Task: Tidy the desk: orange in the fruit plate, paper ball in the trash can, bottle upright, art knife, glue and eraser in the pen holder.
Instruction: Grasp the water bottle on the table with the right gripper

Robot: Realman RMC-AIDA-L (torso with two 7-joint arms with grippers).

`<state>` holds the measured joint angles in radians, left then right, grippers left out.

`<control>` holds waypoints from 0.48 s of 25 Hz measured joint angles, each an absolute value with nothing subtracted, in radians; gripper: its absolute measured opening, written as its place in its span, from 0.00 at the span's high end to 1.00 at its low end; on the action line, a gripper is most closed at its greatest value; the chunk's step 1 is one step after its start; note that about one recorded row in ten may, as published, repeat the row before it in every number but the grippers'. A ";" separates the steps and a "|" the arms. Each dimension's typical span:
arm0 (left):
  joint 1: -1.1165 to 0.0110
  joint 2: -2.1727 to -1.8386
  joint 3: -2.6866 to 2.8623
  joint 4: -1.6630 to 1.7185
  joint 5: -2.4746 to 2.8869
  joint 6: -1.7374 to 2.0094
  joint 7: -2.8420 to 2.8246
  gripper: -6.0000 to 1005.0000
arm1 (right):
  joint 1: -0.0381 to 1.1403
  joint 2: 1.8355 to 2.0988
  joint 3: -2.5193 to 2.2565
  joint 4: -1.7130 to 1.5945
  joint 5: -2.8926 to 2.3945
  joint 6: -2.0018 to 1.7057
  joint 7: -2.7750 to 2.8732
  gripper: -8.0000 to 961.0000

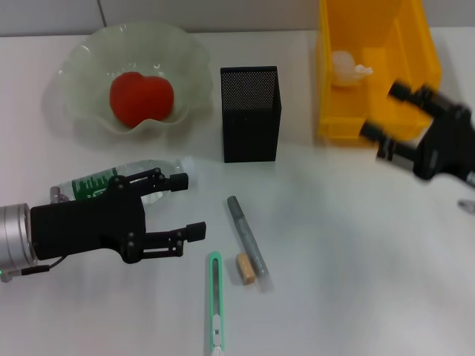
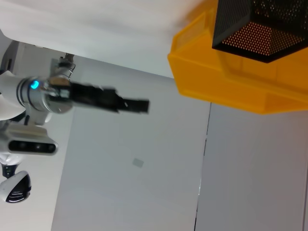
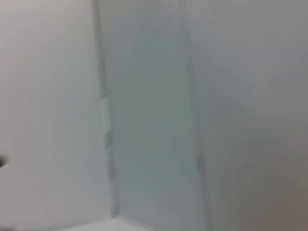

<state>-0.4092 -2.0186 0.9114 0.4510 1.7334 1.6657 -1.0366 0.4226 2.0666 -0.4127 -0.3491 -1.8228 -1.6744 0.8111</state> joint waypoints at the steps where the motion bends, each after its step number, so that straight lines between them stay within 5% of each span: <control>1: -0.409 -2.019 0.911 0.451 1.733 1.666 -1.037 0.26 | 0.423 2.067 -0.413 -0.349 -1.823 -1.674 0.811 0.17; 12: -0.436 -2.019 0.894 0.451 1.733 1.656 -1.057 0.27 | 0.437 2.065 -0.494 -0.397 -2.068 -1.667 0.861 0.17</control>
<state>-0.4364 -2.0186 0.8937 0.4512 1.7334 1.6565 -1.0569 0.4374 2.0646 -0.4939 -0.3973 -2.0678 -1.6669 0.8613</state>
